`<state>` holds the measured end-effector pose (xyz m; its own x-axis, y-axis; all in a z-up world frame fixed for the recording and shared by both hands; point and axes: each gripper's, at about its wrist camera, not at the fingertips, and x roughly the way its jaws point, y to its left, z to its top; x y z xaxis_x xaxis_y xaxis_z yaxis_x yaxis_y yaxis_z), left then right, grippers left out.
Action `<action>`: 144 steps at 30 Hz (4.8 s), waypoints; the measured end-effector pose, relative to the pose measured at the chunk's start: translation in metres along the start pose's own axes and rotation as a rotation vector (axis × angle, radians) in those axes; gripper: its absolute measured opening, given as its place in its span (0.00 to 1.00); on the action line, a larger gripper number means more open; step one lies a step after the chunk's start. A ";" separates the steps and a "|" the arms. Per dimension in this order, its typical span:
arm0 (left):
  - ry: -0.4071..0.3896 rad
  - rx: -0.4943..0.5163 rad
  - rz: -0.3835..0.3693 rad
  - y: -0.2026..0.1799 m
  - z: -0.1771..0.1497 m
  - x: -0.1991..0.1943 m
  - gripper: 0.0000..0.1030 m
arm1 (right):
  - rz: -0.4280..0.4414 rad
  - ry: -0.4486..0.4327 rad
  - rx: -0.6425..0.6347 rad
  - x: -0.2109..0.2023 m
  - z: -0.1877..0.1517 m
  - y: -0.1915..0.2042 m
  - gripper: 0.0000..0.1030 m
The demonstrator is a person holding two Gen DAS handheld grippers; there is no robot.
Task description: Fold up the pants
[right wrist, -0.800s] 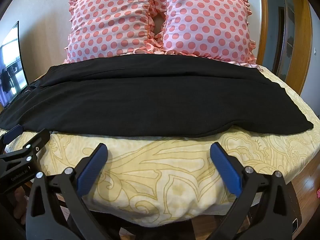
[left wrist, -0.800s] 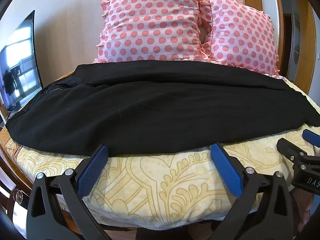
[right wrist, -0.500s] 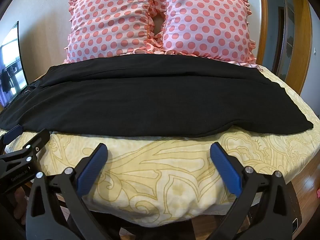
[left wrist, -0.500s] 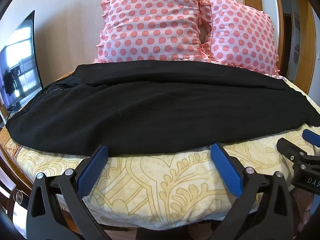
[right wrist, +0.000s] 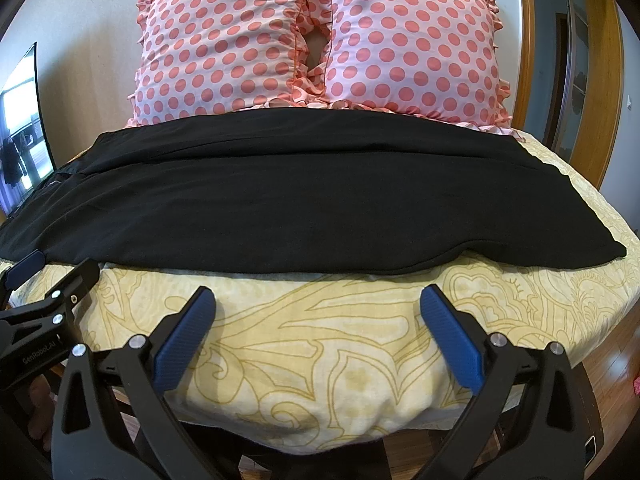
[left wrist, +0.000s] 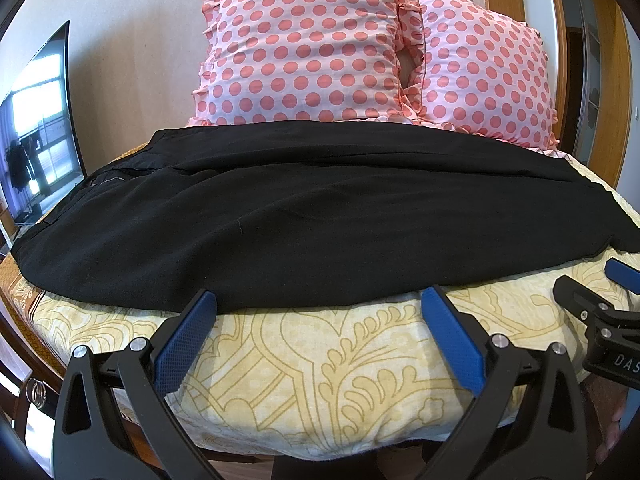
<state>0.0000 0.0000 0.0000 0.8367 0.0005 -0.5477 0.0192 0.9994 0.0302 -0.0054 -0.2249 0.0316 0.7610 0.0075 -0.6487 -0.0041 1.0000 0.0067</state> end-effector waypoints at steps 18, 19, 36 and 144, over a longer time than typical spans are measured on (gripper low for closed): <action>-0.001 0.000 0.000 0.000 0.000 0.000 0.99 | 0.000 0.000 0.000 0.001 -0.001 0.000 0.98; -0.001 0.000 0.000 0.000 0.000 0.000 0.99 | 0.000 0.000 0.000 0.000 -0.001 0.000 0.98; -0.001 0.000 0.000 0.000 0.000 0.000 0.99 | 0.000 0.000 0.000 0.002 -0.002 0.000 0.98; 0.121 -0.585 -0.004 0.200 0.162 0.057 0.13 | 0.173 -0.253 0.997 0.013 0.028 -0.315 0.02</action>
<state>0.1398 0.1939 0.1101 0.7681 -0.0340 -0.6394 -0.3111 0.8530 -0.4191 0.0240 -0.5402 0.0418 0.9152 0.0344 -0.4015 0.3241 0.5291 0.7842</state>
